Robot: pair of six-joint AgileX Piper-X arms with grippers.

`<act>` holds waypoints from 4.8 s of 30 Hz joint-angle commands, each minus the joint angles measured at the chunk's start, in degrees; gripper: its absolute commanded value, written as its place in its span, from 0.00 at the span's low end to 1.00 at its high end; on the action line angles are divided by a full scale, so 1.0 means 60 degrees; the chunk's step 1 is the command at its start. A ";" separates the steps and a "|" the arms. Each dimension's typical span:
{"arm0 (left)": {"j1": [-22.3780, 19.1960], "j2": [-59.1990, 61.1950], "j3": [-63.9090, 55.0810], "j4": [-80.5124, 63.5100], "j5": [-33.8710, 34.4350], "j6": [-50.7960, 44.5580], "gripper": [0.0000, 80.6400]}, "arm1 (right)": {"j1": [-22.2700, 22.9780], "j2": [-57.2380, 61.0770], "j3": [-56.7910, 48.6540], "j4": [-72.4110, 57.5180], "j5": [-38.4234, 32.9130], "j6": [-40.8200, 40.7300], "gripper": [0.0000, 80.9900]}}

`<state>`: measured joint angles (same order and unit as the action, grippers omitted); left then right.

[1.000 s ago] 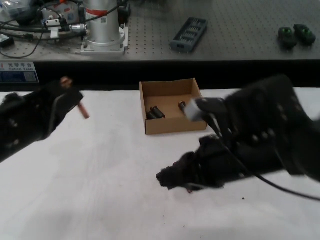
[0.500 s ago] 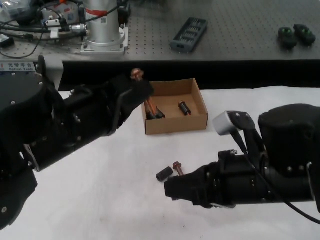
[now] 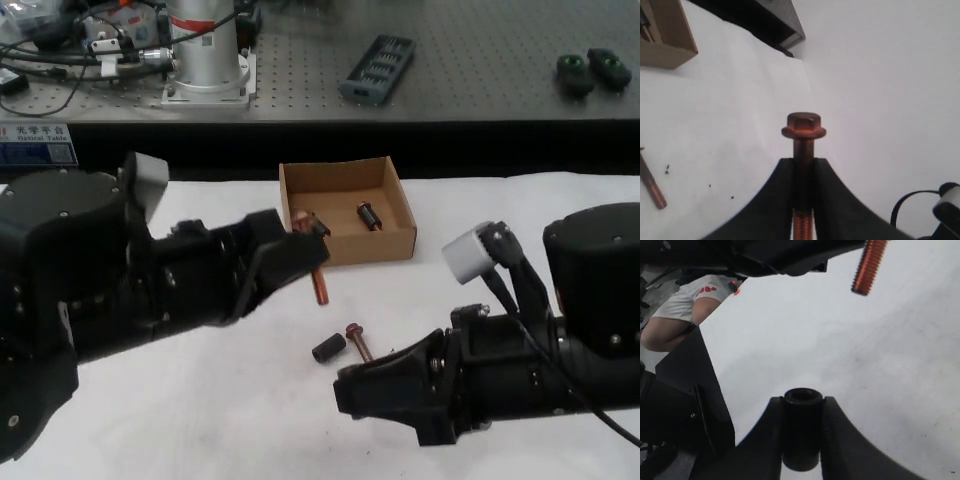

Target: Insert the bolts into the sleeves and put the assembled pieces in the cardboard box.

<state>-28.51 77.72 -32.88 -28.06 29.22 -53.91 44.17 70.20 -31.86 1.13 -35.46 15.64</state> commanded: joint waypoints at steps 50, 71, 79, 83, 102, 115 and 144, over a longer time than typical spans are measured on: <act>-0.0031 0.0437 -0.0116 -0.0474 0.3271 0.0569 0.08 | -0.0106 -0.0111 -0.0030 -0.0104 -0.0115 -0.1211 0.05; -0.0031 0.0437 -0.0116 -0.0263 0.3499 0.0575 0.08 | -0.0391 -0.0111 -0.0030 -0.0314 -0.0486 -0.0821 0.05; -0.0031 0.0437 -0.0116 -0.0263 0.3477 0.0764 0.08 | -0.0362 -0.0111 -0.0030 -0.0314 -0.0657 -0.0821 0.05; -0.0031 0.0437 -0.0116 -0.0263 0.3542 0.0831 0.08 | -0.0349 -0.0111 -0.0030 -0.0314 -0.0657 -0.0821 0.05; -0.0031 0.0437 -0.0116 -0.0909 0.4264 0.1091 0.08 | -0.0344 -0.0111 -0.0030 -0.0314 -0.1210 -0.0821 0.05; -0.0031 0.0437 -0.0116 -0.0909 0.4244 0.1091 0.08 | -0.0367 -0.0111 -0.0030 -0.0518 -0.1344 -0.0821 0.05; -0.0138 0.0437 -0.0116 -0.0909 0.3346 0.1091 0.08 | -0.0837 -0.0111 -0.0030 -0.1468 -0.1549 -0.0181 0.05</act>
<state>-29.14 80.55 -33.25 -33.64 50.79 -48.05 39.72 70.20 -31.71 -5.30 -43.46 14.53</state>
